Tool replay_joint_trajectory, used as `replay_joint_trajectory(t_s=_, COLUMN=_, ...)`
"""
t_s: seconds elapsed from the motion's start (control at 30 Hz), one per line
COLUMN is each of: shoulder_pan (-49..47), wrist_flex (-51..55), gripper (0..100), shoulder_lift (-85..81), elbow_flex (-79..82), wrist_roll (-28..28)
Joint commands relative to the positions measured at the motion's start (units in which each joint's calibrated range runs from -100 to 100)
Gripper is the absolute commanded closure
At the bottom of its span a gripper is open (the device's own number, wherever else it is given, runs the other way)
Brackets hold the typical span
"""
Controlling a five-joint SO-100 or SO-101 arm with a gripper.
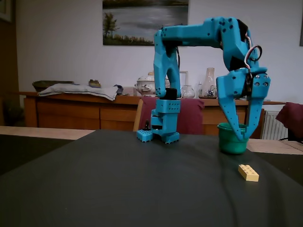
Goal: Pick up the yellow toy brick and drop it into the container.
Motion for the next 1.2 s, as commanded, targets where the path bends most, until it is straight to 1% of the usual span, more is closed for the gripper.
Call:
replay_joint_trajectory(t_s=0.0, shoulder_pan=-0.4, wrist_flex=0.4, gripper=100, shoulder_lift=0.8, elbow_flex=-2.1, wrist_roll=1.2)
replay_joint_trajectory(t_s=0.07, shoulder_pan=0.1, wrist_flex=0.3, gripper=96, shoulder_lift=2.0, elbow_flex=-2.1, wrist_roll=1.5)
replay_joint_trajectory(t_s=0.13, shoulder_pan=0.2, wrist_flex=0.3, gripper=87, shoulder_lift=3.4, elbow_flex=-2.1, wrist_roll=2.2)
replay_joint_trajectory(t_s=0.2, shoulder_pan=0.3, wrist_flex=0.5, gripper=82, shoulder_lift=4.8, elbow_flex=-2.1, wrist_roll=3.1)
replay_joint_trajectory(t_s=0.33, shoulder_pan=0.5, wrist_flex=0.5, gripper=76, shoulder_lift=7.2, elbow_flex=-2.1, wrist_roll=5.5)
replay_joint_trajectory(t_s=0.57, shoulder_pan=0.6, wrist_flex=0.0, gripper=76, shoulder_lift=9.0, elbow_flex=-2.7, wrist_roll=7.4)
replay_joint_trajectory(t_s=0.67, shoulder_pan=3.1, wrist_flex=0.0, gripper=76, shoulder_lift=9.1, elbow_flex=-4.9, wrist_roll=7.5)
replay_joint_trajectory(t_s=0.8, shoulder_pan=6.4, wrist_flex=0.0, gripper=76, shoulder_lift=9.1, elbow_flex=-6.3, wrist_roll=9.5)
replay_joint_trajectory(t_s=1.0, shoulder_pan=6.5, wrist_flex=0.1, gripper=73, shoulder_lift=9.1, elbow_flex=-5.9, wrist_roll=9.6)
replay_joint_trajectory(t_s=1.17, shoulder_pan=6.0, wrist_flex=-0.1, gripper=73, shoulder_lift=9.5, elbow_flex=-5.5, wrist_roll=9.4)
